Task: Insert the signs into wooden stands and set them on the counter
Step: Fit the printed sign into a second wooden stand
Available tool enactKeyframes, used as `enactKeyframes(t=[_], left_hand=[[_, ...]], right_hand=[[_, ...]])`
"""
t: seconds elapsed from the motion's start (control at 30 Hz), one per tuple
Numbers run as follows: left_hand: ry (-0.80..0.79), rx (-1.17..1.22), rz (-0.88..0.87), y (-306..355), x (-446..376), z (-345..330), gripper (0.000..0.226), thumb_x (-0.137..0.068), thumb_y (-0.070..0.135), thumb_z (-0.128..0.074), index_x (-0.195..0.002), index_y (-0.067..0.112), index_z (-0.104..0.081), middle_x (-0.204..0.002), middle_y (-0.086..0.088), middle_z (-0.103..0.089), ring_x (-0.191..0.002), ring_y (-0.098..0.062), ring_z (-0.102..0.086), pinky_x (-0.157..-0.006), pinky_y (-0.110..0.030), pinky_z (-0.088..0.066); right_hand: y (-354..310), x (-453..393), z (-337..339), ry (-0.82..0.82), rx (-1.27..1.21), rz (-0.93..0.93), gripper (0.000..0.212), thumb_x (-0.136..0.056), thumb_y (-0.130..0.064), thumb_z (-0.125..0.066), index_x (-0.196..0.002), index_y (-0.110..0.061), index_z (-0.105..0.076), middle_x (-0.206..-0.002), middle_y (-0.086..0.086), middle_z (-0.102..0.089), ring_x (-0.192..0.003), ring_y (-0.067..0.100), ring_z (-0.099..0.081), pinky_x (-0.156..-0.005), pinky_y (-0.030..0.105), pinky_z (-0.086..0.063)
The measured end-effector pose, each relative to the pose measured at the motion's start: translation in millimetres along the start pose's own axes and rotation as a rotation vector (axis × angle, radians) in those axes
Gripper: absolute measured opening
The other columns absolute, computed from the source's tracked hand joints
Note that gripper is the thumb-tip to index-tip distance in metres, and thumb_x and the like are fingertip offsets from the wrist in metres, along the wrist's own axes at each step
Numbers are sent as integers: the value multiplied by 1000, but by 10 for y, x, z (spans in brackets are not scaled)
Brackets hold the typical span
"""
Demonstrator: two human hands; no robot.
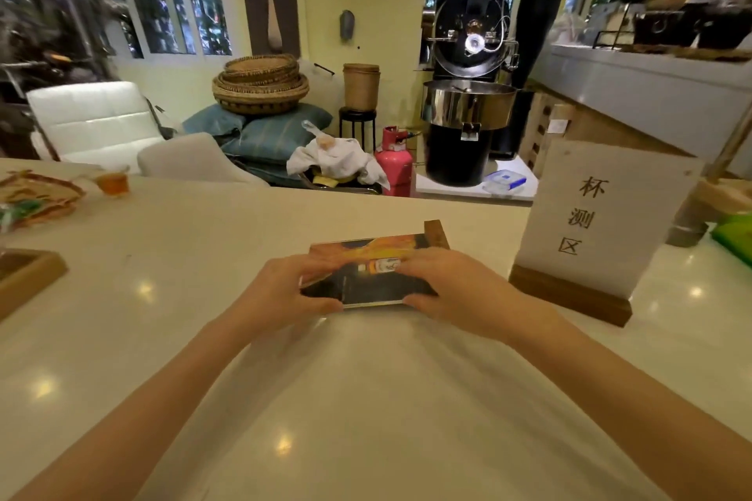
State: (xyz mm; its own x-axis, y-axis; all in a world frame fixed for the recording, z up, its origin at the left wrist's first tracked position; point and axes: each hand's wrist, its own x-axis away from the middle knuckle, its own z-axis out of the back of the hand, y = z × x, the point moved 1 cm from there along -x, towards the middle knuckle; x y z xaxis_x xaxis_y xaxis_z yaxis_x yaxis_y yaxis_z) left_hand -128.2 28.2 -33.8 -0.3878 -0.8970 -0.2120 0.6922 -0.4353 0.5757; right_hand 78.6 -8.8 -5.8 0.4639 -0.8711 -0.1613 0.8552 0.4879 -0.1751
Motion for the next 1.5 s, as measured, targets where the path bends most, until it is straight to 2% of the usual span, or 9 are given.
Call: enactKeyframes(t=[0.13, 0.27, 0.63, 0.8, 1.0, 1.07, 1.17, 1.33, 1.5], left_hand=[[-5, -101, 4, -162, 129, -9, 44, -72, 24, -72, -115, 20, -60, -120, -3, -64, -107, -18, -58, -89, -26, -42], [41, -113, -8, -201, 153, -51, 37, -77, 22, -67, -112, 16, -62, -120, -4, -64, -105, -19, -60, -86, -22, -42], [112, -42, 6, -216, 134, -156, 38, -77, 23, -67, -114, 16, -61, -120, 10, -61, -99, -7, -56, -72, -4, -34], [278, 138, 34, -24, 123, -46, 40, -68, 16, -75, -107, 15, -66, -97, 34, -50, -73, 20, -56, -69, 7, -37], [467, 237, -42, 434, -36, 63, 49, -65, 10, -77, -111, 16, -62, -111, 13, -48, -96, 2, -56, -73, 12, -33], [486, 282, -116, 602, -112, 48, 51, -65, 8, -76, -112, 23, -59, -111, 14, -50, -91, 13, -56, -76, 9, -36], [476, 325, -192, 824, -252, 4, 56, -67, 9, -75, -118, 18, -55, -110, 10, -57, -97, 0, -58, -82, 4, -39], [411, 409, -281, 1132, -504, -93, 65, -67, 12, -75, -125, 19, -46, -105, 18, -53, -92, 13, -51, -80, 4, -39], [357, 362, -323, 1289, -682, -226, 64, -70, 18, -74, -127, 18, -45, -115, 6, -56, -98, 1, -53, -82, 5, -37]], right_hand=[[-73, -113, -253, -46, 307, 43, 33, -92, -19, -45, -124, -9, -46, -136, 10, -49, -120, 26, -47, -92, 37, -49], [-64, -149, -393, -114, 492, 50, 23, -90, -12, -49, -112, -5, -48, -114, 14, -60, -99, 29, -58, -69, 34, -49], [-118, -56, -562, -81, 533, 53, 42, -92, -9, -44, -130, 5, -34, -133, 28, -47, -122, 39, -46, -94, 43, -48], [-41, 12, -495, 31, 419, 12, 44, -89, -7, -49, -130, 2, -36, -135, 24, -47, -125, 36, -45, -98, 41, -48], [123, 97, -387, 384, 107, -44, 19, -66, -4, -77, -82, -2, -67, -72, 15, -74, -57, 24, -70, -47, 26, -56], [137, 134, -322, 439, -42, -100, 13, -77, -11, -65, -87, -2, -67, -78, 17, -75, -60, 27, -70, -53, 26, -56], [223, 205, -246, 519, -248, -201, 21, -86, -13, -57, -102, -2, -65, -95, 19, -72, -79, 30, -69, -69, 18, -49], [313, 319, -165, 628, -466, -305, 19, -85, -11, -59, -102, -6, -64, -90, 11, -71, -73, 14, -63, -62, -2, -43], [433, 377, -173, 695, -593, -375, 16, -81, -7, -64, -96, -5, -66, -79, -6, -65, -70, -16, -59, -64, -4, -42]])
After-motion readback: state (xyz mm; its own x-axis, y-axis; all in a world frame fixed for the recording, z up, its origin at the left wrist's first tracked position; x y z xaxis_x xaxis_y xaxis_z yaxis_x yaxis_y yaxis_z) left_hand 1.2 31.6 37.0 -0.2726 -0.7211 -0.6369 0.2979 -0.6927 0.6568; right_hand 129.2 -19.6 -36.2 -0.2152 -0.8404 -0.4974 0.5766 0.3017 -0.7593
